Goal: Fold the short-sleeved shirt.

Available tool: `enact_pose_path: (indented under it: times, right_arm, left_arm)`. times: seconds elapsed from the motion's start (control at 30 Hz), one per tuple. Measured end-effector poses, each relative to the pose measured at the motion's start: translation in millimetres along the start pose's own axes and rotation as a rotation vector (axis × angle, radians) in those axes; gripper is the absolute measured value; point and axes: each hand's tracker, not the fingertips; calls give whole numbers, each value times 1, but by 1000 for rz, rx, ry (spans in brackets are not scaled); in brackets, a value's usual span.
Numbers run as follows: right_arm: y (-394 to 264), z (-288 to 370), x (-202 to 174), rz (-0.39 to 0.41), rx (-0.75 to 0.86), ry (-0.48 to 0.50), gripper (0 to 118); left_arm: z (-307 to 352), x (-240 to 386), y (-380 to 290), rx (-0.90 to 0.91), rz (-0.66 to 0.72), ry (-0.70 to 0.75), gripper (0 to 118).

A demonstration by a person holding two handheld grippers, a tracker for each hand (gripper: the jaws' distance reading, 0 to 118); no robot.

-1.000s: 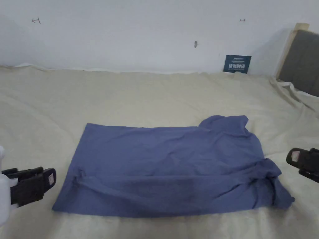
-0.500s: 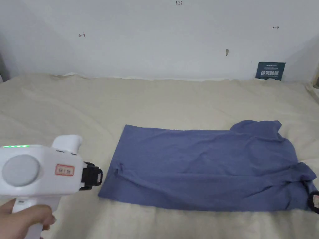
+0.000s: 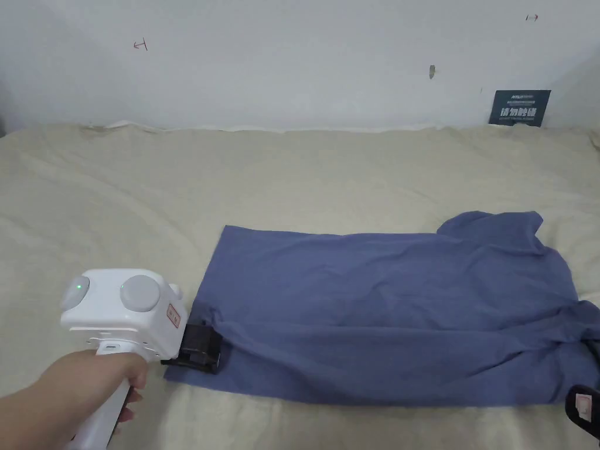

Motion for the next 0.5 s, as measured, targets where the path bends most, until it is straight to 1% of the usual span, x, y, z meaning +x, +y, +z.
enact_pose_path:
  times: [0.03, 0.07, 0.1, 0.13, 0.17, 0.2, 0.27, 0.3, 0.33, 0.37, 0.4, 0.43, 0.5]
  right_arm:
    - [0, -4, 2, -6, -4, 1, 0]
    - [1, -9, 3, -16, -9, 2, 0]
    - [1, -12, 5, -29, -12, 5, 0]
    - [-1, -16, 7, -42, -13, 9, 0]
    - [-1, -18, 8, -57, -13, 13, 0]
    - [-1, -20, 9, -65, -11, 16, 0]
    - [-3, -20, 5, -67, -11, 20, 0]
    - [-4, -20, 5, -65, -13, 20, 0]
    - [-4, -19, 6, -60, -15, 16, 0]
    - [-4, -19, 7, -53, -17, 9, 0]
    - [-6, -15, 3, -49, -17, 4, 0]
    - [-6, -13, 5, -47, -17, 2, 0]
    - [-6, -8, 10, -52, -15, -1, 0]
  left_arm:
    - [-1, 5, -3, -13, -34, 3, 118]
    - [-3, 10, -6, -6, -73, 37, 118]
    - [-2, 14, -7, 23, -99, 79, 118]
    - [0, 16, -8, 46, -104, 88, 117]
    - [3, 23, -9, 41, -104, 85, 112]
    - [6, 27, -10, 41, -115, 77, 96]
    - [13, 35, -10, 43, -143, 60, 78]
    - [18, 41, -10, 44, -153, 67, 61]
    - [20, 44, -10, 46, -173, 60, 40]
    - [24, 47, -11, 52, -192, 61, 11]
    - [27, 49, -11, 62, -192, 51, 9]
    - [29, 52, -9, 77, -179, 10, 9]
    - [30, 53, -6, 65, -153, -9, 9]
